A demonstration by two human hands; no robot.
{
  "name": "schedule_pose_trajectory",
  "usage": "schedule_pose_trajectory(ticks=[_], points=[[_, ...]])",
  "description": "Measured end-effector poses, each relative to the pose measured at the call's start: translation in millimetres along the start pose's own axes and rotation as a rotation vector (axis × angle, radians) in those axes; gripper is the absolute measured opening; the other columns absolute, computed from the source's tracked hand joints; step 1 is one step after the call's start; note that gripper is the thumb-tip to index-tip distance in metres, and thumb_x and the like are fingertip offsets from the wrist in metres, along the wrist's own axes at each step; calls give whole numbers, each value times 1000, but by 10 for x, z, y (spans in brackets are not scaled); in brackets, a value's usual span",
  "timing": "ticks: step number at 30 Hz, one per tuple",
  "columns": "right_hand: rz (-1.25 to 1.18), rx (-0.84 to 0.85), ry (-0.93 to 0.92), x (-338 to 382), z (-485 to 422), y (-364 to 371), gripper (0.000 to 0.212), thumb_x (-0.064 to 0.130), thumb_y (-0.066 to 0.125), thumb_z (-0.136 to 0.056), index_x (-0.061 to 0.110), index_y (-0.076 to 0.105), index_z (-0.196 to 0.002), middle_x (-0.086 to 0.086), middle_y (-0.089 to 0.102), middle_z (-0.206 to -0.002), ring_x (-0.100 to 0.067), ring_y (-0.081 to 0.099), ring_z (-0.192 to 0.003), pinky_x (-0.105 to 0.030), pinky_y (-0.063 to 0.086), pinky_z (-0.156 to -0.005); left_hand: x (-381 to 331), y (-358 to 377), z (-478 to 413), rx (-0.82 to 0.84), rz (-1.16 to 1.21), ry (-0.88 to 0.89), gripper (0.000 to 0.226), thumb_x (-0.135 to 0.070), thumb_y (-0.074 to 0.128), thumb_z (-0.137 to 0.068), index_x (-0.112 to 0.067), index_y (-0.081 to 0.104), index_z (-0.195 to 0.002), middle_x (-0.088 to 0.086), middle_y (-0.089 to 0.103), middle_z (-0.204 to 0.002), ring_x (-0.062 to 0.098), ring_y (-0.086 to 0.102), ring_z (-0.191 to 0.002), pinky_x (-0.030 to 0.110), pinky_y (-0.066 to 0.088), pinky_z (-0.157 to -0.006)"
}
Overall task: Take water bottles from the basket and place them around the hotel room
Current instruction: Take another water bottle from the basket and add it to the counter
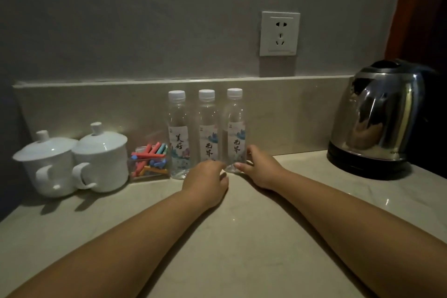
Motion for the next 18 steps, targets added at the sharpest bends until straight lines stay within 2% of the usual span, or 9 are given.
schedule_pose_trajectory(ticks=[6,10,13,16,18], points=[[-19,-31,0,-17,13,39,42,38,62,-85,19,48,-120,-2,61,-126,-19,58,-112,-30,46,-88,32,11,-2,-10,-11,16,29,-33,54,-89,-21,64,-113,0,62,-106,18,54,-93,30,44,-82],[-61,-58,41,-37,28,69,62,46,72,-73,21,46,-124,1,59,-126,-20,57,-112,-32,48,-87,41,-27,45,13,-25,39,28,-37,54,-87,-23,64,-109,-7,53,-92,11,46,-83,25,41,-75],[-93,-254,18,41,94,-6,68,46,77,-67,24,45,-123,2,57,-122,-18,55,-110,-28,46,-80,36,-161,124,90,-40,41,29,-41,55,-87,-24,63,-109,-4,59,-100,11,50,-87,27,44,-78],[-74,-549,-54,207,198,-137,65,50,71,-71,24,44,-124,2,52,-117,-15,50,-105,-35,50,-87,53,-369,202,106,3,-42,26,-38,57,-86,-22,67,-104,-3,64,-99,13,56,-87,31,49,-77],[-161,-574,-124,391,294,-170,55,50,69,-72,26,47,-116,5,51,-110,-14,51,-100,-38,53,-84,82,-506,273,98,6,-94,24,-36,60,-85,-20,69,-101,-2,68,-97,14,59,-85,30,50,-75]])
Point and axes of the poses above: each hand's wrist, its own z-axis away from the middle knuckle, its own y-axis out of the palm, x = y × z, the point moved 1 cm from there along -z, towards the middle knuckle
